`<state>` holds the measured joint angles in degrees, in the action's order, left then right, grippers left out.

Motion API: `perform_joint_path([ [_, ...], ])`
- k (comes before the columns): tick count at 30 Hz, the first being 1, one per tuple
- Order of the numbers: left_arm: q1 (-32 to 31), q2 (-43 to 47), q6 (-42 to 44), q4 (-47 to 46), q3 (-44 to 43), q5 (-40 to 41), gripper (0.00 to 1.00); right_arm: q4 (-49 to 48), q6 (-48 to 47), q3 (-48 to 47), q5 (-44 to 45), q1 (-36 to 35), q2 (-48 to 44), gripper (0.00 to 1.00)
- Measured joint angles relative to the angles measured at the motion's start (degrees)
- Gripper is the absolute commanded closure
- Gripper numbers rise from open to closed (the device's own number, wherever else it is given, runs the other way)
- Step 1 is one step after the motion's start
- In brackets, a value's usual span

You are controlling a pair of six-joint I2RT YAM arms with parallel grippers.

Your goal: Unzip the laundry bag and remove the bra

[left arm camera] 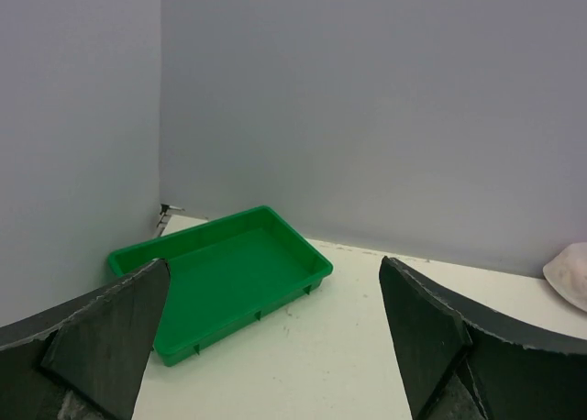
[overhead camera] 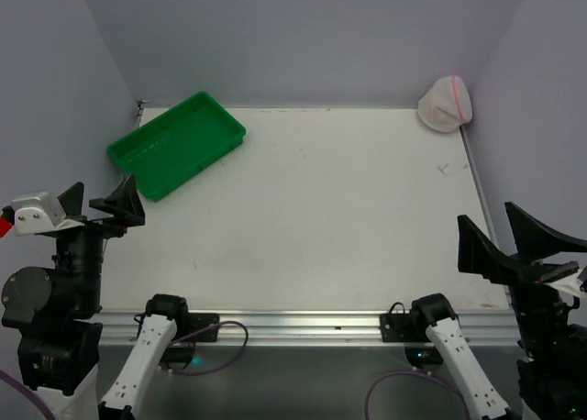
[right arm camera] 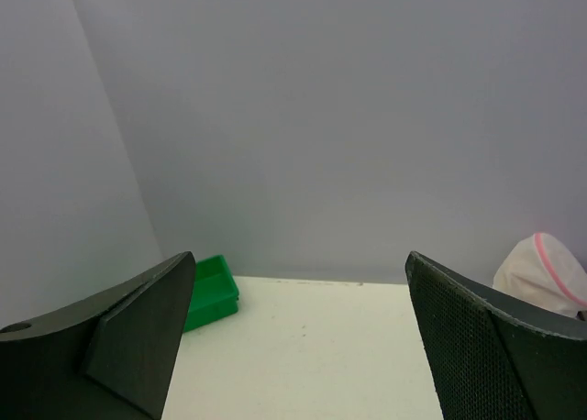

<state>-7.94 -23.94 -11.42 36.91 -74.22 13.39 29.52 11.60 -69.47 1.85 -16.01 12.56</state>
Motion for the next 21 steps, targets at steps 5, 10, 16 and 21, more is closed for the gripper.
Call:
perform_joint_path([
  [5,0.0,0.0,-0.4,-0.8,2.0,-1.2,0.0,-0.4,0.9,1.2,-1.0,0.0,0.2,0.01],
  [10,0.0,-0.7,-2.1,-3.6,6.4,-3.7,0.0,-3.9,8.0,7.9,-4.7,0.0,3.0,0.01],
  [16,0.0,-6.3,-3.4,-6.9,9.5,-6.9,0.0,-11.2,21.4,16.6,-8.9,-0.1,21.6,0.01],
  [21,0.0,-9.1,-4.5,-9.4,13.0,-9.2,0.0,-18.1,27.1,17.0,-4.9,-0.1,37.5,0.01],
])
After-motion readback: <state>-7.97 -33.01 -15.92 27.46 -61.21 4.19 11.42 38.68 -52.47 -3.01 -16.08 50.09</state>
